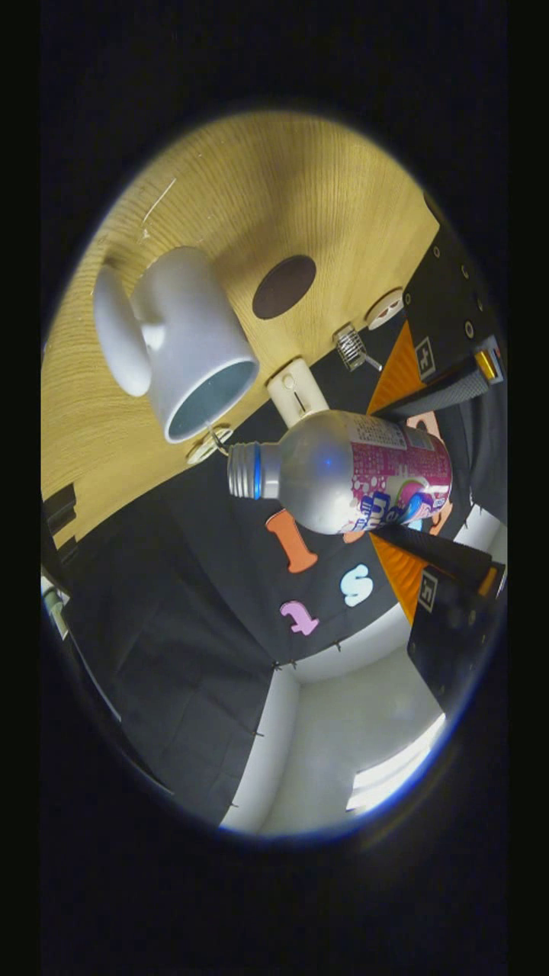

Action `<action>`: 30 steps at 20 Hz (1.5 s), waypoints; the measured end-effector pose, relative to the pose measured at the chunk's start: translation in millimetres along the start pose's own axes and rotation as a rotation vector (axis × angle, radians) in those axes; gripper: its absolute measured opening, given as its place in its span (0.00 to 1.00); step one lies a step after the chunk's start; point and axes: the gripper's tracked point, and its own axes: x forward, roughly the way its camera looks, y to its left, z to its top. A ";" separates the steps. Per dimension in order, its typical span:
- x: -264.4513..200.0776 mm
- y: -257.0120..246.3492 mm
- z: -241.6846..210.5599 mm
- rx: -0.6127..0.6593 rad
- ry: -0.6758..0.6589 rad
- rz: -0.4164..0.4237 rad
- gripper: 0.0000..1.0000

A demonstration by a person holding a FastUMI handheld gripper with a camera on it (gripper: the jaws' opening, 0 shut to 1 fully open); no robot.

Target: Take the bottle from table, then pour the juice into the cup, finally place the bottle on the coaster

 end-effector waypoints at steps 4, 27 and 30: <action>-0.3 3.1 0.9 0.020 -0.004 0.012 0.75; -2.0 4.8 5.4 0.104 -0.031 0.028 0.75; -2.1 -2.5 8.1 0.059 -0.029 -0.005 0.75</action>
